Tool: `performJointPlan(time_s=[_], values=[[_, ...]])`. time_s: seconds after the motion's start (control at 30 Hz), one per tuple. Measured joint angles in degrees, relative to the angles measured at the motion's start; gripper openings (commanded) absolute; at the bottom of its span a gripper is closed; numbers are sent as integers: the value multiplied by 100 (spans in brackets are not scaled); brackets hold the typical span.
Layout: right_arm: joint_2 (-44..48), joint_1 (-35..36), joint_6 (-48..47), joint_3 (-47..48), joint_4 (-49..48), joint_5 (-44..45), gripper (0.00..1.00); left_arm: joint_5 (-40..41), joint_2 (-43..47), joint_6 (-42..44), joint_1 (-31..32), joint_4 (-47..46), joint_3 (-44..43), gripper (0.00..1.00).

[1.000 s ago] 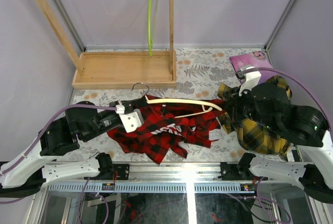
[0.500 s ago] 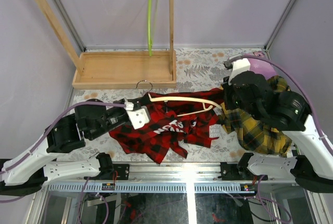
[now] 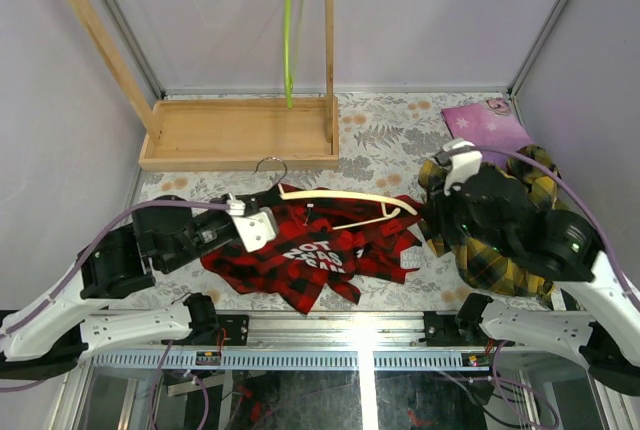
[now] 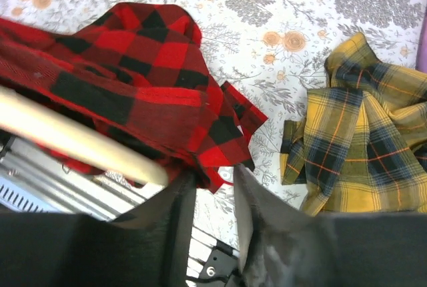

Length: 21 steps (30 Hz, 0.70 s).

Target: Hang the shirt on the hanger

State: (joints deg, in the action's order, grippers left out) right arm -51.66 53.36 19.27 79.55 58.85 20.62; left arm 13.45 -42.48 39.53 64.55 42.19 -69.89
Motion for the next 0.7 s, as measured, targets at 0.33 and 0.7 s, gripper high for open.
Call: performJointPlan(time_s=[0.33,0.7], values=[[1681,-17,-400,219,-120,-590,67,-490,483,-136,-4,131,57,0],[1351,-28,-686,-160,-1322,-2699,80,-1139,66,-251,-7,212,125,0]])
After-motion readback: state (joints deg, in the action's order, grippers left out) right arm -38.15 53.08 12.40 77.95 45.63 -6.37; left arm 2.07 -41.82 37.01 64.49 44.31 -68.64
